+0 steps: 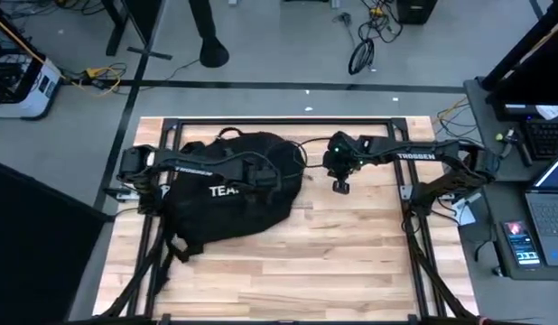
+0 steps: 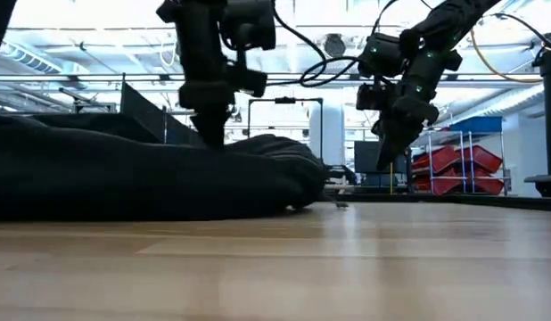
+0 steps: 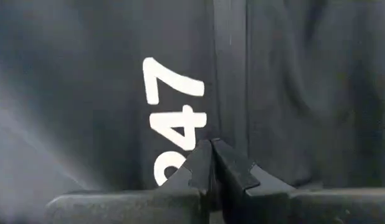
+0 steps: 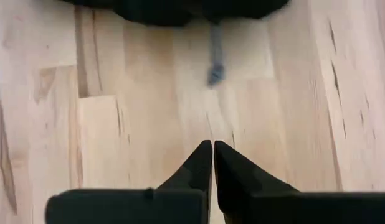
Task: Unpack backpack
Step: Prepare the black backpack
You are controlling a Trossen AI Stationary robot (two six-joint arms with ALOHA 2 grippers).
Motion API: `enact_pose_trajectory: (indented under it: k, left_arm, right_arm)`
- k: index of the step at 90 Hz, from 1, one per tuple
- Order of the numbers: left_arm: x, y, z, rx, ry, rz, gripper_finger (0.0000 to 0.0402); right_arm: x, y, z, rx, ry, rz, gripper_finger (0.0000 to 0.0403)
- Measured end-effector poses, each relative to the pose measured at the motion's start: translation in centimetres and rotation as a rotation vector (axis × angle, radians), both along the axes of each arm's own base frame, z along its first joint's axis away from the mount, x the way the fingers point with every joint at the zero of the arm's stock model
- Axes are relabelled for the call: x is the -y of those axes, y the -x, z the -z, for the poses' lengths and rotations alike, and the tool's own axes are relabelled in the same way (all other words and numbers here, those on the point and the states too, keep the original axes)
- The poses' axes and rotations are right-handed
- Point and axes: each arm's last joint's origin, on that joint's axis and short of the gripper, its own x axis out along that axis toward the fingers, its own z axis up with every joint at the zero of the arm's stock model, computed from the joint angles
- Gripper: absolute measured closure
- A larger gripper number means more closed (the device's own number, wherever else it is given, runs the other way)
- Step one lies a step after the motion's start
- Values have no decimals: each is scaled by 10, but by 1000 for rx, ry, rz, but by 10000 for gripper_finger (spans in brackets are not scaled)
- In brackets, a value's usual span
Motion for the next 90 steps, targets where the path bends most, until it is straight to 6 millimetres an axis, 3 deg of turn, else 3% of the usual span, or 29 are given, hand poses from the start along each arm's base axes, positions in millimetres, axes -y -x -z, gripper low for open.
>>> enact_pose_trajectory:
  k: [24, 44, 52, 71, 78, 90]
  left_arm:
    - [3, 8, 0, 1, 1, -1, 402]
    - [3, 7, -1, 6, 0, 1, 402]
    - [5, 4, -10, 23, 57, -21, 402]
    - [21, 1, -64, 93, 153, -221, 402]
    - [29, 8, -65, 50, 173, -347, 402]
    - [52, 23, -46, -68, 175, -500, 402]
  right_arm:
    - [-4, -5, 12, 116, 35, -3, 403]
    - [-2, -10, 12, 176, 36, 31, 402]
    - [0, -13, 7, 207, 50, 33, 395]
    - [19, -34, -38, 353, 117, 70, 381]
    - [27, -44, -43, 397, 124, 95, 381]
    - [43, -63, -26, 352, 108, 117, 380]
